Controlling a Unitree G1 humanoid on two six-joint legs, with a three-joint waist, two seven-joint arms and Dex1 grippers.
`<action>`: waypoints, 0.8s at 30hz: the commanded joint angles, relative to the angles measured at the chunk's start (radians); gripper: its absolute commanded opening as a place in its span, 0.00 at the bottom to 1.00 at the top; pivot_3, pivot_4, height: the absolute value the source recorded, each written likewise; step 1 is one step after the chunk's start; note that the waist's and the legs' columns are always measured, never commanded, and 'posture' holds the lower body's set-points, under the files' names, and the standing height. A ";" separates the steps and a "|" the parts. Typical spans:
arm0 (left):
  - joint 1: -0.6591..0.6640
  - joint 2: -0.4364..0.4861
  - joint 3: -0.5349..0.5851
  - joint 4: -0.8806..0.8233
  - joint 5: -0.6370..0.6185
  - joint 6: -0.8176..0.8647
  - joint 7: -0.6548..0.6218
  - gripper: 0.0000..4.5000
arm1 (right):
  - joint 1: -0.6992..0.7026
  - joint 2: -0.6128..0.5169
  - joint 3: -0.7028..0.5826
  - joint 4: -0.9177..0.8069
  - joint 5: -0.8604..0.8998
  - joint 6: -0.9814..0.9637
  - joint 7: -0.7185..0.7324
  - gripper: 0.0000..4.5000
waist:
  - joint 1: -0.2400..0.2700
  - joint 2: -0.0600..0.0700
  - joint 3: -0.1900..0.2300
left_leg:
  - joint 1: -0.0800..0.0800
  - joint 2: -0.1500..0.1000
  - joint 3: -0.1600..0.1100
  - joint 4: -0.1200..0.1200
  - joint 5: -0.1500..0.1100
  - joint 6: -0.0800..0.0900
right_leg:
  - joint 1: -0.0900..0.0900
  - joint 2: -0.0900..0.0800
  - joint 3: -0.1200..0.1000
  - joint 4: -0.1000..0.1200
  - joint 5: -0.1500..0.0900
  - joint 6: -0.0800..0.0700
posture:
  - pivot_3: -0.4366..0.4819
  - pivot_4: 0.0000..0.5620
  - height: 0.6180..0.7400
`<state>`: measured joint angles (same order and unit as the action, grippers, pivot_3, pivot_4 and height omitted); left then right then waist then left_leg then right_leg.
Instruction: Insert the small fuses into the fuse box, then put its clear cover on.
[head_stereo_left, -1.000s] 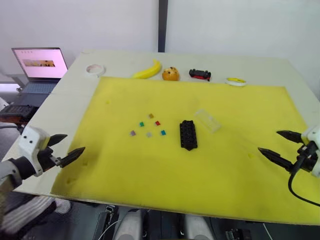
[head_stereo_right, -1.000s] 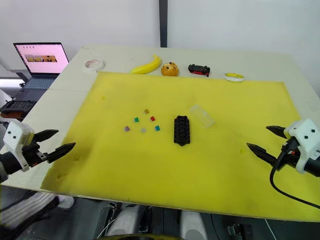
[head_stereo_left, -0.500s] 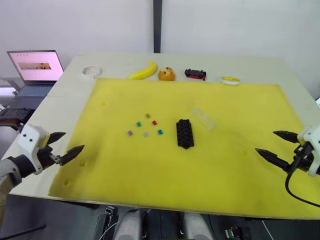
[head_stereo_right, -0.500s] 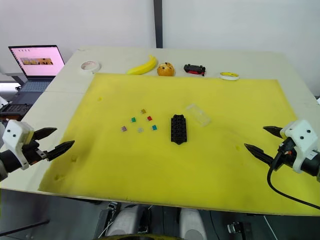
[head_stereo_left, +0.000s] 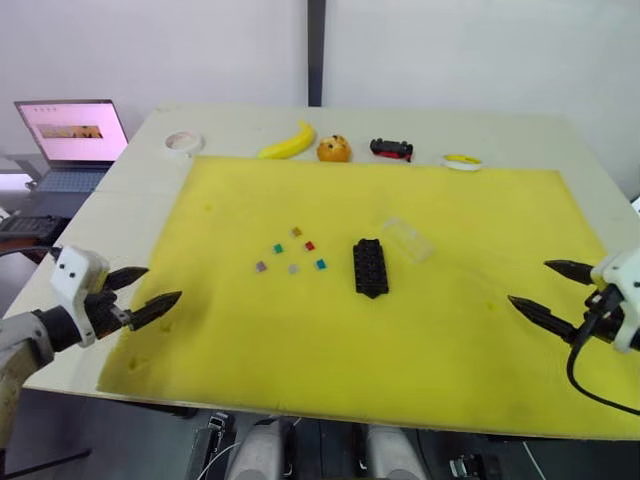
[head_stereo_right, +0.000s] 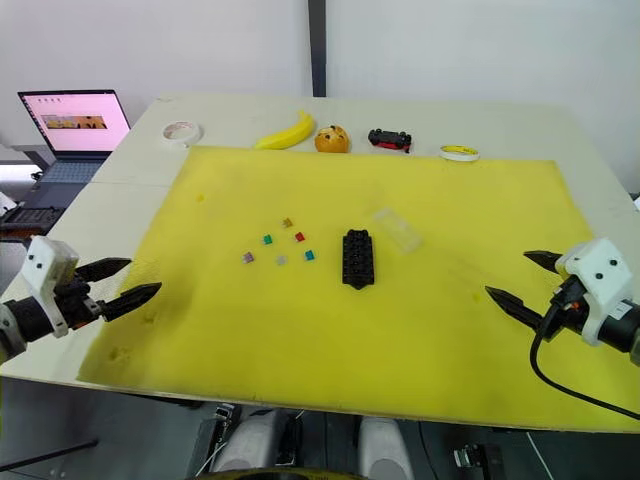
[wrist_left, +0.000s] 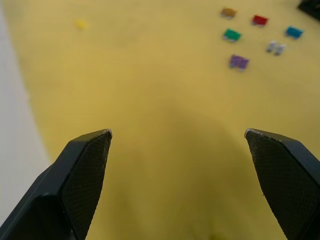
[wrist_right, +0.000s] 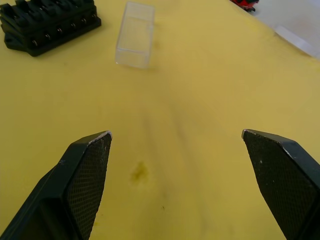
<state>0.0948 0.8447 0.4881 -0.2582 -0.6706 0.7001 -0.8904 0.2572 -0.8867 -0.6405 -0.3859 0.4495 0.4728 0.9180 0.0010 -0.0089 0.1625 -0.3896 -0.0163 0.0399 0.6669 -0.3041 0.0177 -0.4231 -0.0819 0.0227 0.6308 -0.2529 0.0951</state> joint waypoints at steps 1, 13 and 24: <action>-0.093 0.027 0.058 -0.042 -0.264 0.282 0.058 1.00 | -0.036 -0.023 0.012 -0.141 0.094 0.078 -0.008 0.99 | 0.000 0.000 0.000 | 0.000 0.000 -0.001 0.000 0.000 0.000 | 0.000 0.000 0.000 0.000 0.000 0.000 | 0.48 0.27 1.00; -0.478 -0.142 -0.013 0.273 -0.690 0.872 0.483 1.00 | -0.366 0.062 0.405 -0.348 0.231 0.191 -0.146 0.99 | -0.014 -0.002 0.000 | -0.001 -0.003 -0.010 0.002 0.002 -0.002 | 0.003 0.002 -0.007 0.002 0.001 0.002 | 0.48 0.27 1.00; -0.553 -0.312 0.068 0.436 -0.782 0.907 0.816 1.00 | -0.494 0.122 0.632 -0.312 0.122 0.143 -0.165 0.99 | -0.011 -0.008 -0.001 | -0.002 -0.004 -0.011 0.003 0.006 -0.009 | 0.000 0.001 -0.008 0.005 0.001 0.002 | 0.48 0.27 1.00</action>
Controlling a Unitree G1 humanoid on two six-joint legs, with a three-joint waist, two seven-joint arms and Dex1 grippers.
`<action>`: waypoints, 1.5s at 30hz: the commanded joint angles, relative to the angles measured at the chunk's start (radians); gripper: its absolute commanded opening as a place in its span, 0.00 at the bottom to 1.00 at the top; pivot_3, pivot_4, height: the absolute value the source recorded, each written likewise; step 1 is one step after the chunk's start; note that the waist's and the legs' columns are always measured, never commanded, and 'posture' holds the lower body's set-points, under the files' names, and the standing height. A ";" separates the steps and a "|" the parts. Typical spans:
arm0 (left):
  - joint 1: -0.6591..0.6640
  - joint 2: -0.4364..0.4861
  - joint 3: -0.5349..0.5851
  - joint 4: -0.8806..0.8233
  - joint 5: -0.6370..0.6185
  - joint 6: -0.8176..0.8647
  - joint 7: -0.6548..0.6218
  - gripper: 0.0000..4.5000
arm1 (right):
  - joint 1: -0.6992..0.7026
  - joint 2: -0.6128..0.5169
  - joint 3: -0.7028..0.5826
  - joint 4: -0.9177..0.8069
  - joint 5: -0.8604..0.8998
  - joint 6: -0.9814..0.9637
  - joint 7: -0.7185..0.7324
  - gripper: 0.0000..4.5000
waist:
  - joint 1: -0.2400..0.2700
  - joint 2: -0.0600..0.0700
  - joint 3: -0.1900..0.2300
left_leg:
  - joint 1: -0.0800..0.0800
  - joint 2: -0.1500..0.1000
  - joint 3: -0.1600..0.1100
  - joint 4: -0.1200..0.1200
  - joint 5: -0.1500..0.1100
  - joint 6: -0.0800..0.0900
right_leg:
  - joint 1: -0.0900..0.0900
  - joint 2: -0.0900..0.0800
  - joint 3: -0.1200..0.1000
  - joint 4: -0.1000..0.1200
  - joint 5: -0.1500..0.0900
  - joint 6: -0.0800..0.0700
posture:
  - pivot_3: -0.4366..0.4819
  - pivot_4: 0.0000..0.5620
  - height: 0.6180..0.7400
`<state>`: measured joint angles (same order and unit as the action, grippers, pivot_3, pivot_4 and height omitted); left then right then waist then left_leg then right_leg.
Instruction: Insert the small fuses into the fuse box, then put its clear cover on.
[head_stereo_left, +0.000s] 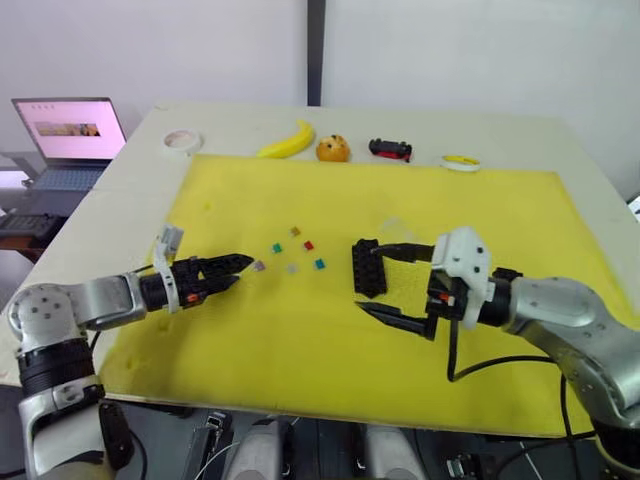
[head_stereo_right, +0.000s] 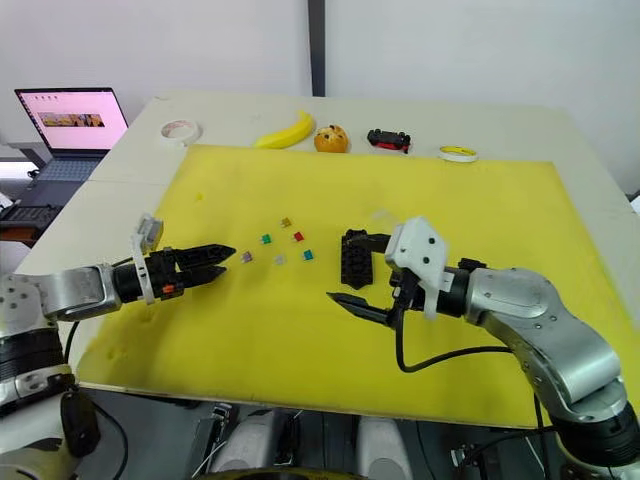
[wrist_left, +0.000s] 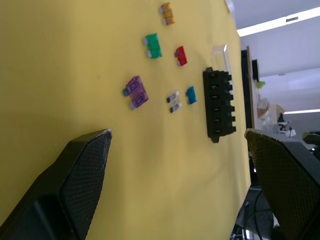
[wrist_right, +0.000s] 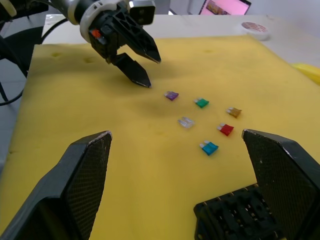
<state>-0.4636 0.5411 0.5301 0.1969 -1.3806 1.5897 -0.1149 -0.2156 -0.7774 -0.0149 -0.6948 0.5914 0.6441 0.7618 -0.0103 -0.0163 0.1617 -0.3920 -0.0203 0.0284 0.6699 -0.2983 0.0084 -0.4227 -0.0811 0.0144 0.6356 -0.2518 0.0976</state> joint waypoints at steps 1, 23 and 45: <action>0.007 -0.012 0.028 -0.012 -0.091 0.012 0.060 1.00 | -0.024 0.017 0.010 -0.001 -0.024 -0.030 -0.011 0.99 | 0.000 0.000 0.000 | 0.000 0.000 0.000 0.000 0.001 -0.002 | 0.000 0.000 0.000 0.000 0.000 0.000 | 0.48 0.27 1.00; 0.015 -0.086 -0.064 0.070 -0.254 -0.219 0.286 1.00 | -0.032 0.048 0.029 0.046 -0.085 -0.050 -0.031 0.99 | 0.007 -0.001 -0.001 | 0.000 -0.001 -0.001 0.000 0.002 -0.003 | 0.001 0.000 0.000 0.000 0.000 0.000 | 0.48 0.27 1.00; -0.057 -0.117 -0.147 0.132 -0.203 -0.239 0.252 1.00 | -0.030 0.062 0.029 0.052 -0.086 -0.049 -0.054 0.99 | 0.024 -0.001 -0.001 | 0.001 -0.001 -0.002 0.000 0.002 -0.003 | 0.003 -0.001 -0.002 -0.001 0.000 0.000 | 0.48 0.27 1.00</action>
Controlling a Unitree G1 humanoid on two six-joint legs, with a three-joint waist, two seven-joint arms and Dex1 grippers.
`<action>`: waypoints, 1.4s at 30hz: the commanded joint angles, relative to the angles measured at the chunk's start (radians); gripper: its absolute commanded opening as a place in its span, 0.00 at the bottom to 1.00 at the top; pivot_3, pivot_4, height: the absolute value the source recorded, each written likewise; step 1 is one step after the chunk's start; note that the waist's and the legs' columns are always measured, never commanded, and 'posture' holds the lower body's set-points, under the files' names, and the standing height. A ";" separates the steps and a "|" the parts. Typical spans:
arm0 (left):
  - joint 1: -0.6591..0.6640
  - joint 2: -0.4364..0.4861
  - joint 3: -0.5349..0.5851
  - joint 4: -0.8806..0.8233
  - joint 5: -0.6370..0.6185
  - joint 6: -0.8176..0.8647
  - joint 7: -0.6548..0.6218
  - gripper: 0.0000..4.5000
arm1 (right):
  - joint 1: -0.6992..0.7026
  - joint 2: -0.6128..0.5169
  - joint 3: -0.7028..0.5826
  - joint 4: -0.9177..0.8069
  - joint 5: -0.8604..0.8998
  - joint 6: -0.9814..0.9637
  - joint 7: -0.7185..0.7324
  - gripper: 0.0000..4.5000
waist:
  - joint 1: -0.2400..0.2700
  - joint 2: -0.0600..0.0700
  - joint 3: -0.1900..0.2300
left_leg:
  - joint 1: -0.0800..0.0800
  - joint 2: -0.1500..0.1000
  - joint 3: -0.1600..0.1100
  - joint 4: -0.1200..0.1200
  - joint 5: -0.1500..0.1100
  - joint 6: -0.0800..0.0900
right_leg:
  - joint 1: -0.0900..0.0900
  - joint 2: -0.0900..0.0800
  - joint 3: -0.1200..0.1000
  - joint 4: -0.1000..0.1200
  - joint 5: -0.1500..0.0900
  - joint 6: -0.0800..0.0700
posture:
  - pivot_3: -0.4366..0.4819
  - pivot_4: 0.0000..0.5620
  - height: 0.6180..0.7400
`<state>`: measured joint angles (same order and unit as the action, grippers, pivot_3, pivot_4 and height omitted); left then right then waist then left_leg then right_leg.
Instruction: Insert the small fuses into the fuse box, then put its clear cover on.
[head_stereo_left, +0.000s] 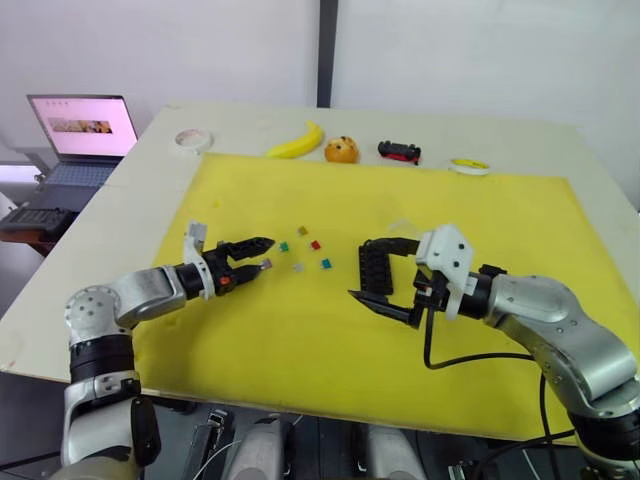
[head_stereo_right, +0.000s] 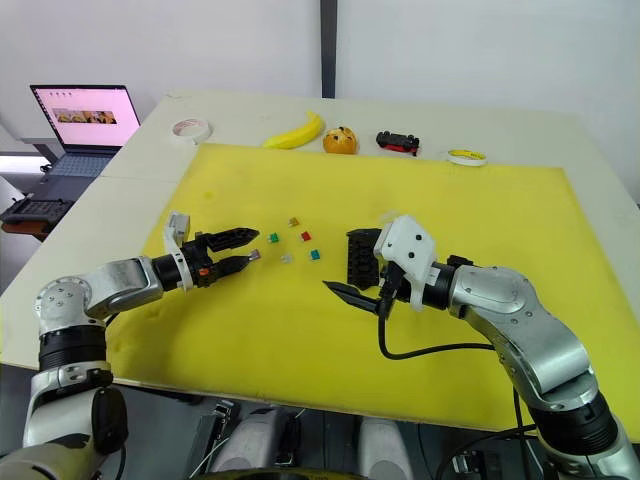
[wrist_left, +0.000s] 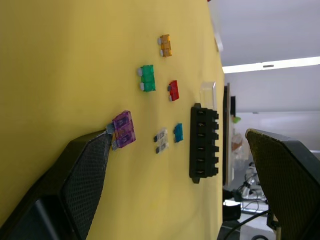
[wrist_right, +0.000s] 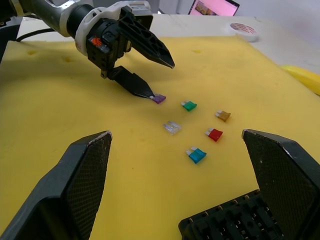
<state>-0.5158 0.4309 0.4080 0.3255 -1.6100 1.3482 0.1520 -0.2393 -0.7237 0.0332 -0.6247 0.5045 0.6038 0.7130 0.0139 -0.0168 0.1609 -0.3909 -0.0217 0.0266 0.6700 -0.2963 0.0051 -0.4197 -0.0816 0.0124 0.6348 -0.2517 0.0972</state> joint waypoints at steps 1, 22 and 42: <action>-0.004 -0.008 -0.026 0.005 0.035 0.001 -0.018 1.00 | -0.005 0.007 -0.020 -0.019 0.002 -0.008 -0.006 0.99 | 0.000 0.000 0.000 | 0.000 0.000 0.000 0.000 0.000 0.000 | 0.000 0.000 0.000 0.000 0.000 0.000 | 0.48 0.27 1.00; -0.033 -0.052 -0.027 0.012 0.091 0.030 -0.033 1.00 | 0.001 0.004 -0.036 -0.016 0.008 -0.004 -0.013 0.99 | 0.007 0.000 0.000 | 0.002 -0.001 -0.005 0.000 0.000 0.000 | 0.007 -0.002 -0.006 -0.004 0.000 0.000 | 0.48 0.27 1.00; -0.026 -0.057 -0.010 0.040 0.161 0.046 -0.051 0.72 | 0.033 -0.019 -0.039 -0.031 -0.002 -0.004 -0.001 1.00 | 0.001 0.000 0.000 | 0.002 -0.001 -0.006 0.000 0.000 0.000 | 0.007 -0.002 -0.007 -0.004 0.000 0.000 | 0.48 0.27 1.00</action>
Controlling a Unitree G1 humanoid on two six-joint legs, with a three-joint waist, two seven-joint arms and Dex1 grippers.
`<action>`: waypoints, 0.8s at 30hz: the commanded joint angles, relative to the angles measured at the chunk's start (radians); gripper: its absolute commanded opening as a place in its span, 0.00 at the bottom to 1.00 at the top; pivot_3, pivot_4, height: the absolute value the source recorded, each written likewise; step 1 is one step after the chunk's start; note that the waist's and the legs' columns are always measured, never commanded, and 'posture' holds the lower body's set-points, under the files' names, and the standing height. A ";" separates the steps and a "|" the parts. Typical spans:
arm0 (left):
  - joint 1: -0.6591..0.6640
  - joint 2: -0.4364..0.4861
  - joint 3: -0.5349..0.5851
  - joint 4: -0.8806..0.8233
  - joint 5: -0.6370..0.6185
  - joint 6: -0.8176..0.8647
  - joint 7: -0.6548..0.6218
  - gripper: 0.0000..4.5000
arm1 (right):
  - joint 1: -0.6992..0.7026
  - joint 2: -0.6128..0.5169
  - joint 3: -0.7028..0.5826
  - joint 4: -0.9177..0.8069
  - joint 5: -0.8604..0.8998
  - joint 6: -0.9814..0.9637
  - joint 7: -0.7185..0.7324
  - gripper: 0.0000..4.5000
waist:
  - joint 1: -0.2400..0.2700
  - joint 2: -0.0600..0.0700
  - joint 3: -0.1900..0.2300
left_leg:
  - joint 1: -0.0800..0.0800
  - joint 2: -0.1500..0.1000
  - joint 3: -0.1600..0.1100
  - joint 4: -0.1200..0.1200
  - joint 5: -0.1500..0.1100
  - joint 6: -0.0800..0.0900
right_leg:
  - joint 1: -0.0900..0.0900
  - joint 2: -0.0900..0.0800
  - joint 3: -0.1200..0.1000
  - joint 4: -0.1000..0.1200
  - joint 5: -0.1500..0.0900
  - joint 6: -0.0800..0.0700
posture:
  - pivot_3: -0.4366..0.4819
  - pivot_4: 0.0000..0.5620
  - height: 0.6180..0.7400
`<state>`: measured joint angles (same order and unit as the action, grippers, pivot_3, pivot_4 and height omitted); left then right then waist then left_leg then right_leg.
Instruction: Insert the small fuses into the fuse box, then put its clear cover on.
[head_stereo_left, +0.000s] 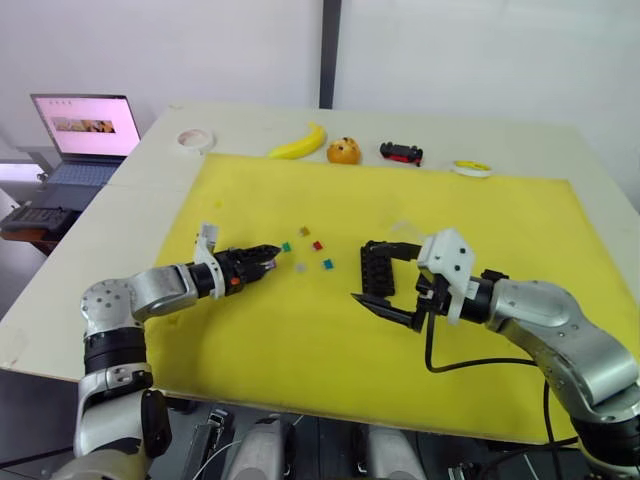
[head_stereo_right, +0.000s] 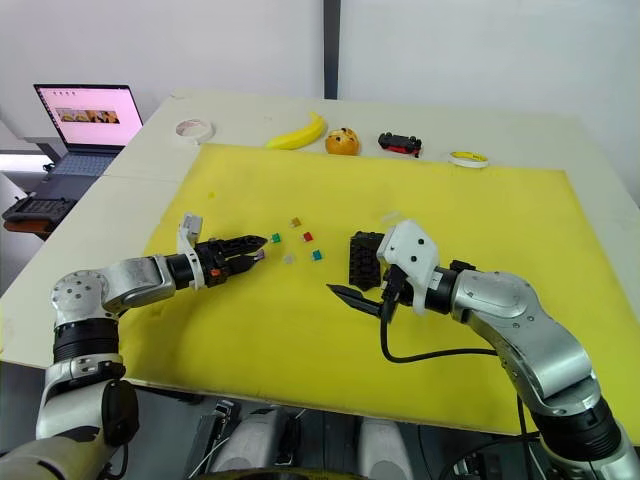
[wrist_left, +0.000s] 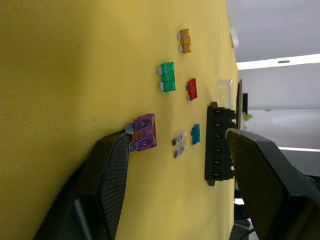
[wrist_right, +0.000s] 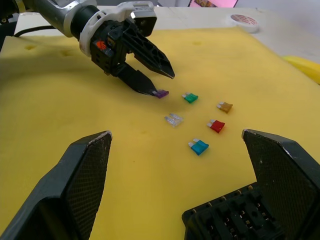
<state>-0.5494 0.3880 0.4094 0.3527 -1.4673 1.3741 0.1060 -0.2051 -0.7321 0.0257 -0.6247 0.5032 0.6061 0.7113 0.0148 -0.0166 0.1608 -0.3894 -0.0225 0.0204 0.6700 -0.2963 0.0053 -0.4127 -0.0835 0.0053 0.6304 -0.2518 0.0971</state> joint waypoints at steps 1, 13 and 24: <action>0.009 -0.014 -0.010 0.011 0.020 0.021 -0.007 0.72 | 0.000 -0.012 -0.032 -0.031 0.000 -0.006 0.001 1.00 | 0.000 0.000 0.000 | 0.000 0.000 0.000 0.000 0.000 0.000 | 0.000 0.000 0.000 0.000 0.000 0.000 | 0.48 0.27 1.00; 0.020 -0.008 0.010 0.012 0.045 0.039 -0.018 0.59 | 0.000 -0.012 -0.029 -0.028 -0.002 -0.010 0.002 1.00 | -0.002 0.000 0.000 | 0.000 0.000 0.000 0.000 0.000 0.000 | 0.000 0.000 0.000 0.000 0.000 0.000 | 0.48 0.27 1.00; 0.019 -0.018 0.016 0.015 0.067 0.043 -0.031 0.41 | -0.007 -0.014 -0.033 -0.025 0.001 -0.005 0.001 1.00 | -0.002 0.000 0.000 | 0.000 0.000 0.000 -0.001 -0.001 0.001 | 0.000 -0.001 0.000 0.000 0.000 0.000 | 0.48 0.27 1.00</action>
<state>-0.5446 0.3797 0.4320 0.3538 -1.4103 1.3946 0.0780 -0.2001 -0.7370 0.0244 -0.6247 0.5029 0.6061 0.7120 0.0127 -0.0166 0.1608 -0.3894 -0.0222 0.0203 0.6694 -0.2972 0.0067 -0.4131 -0.0841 0.0054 0.6300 -0.2519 0.0970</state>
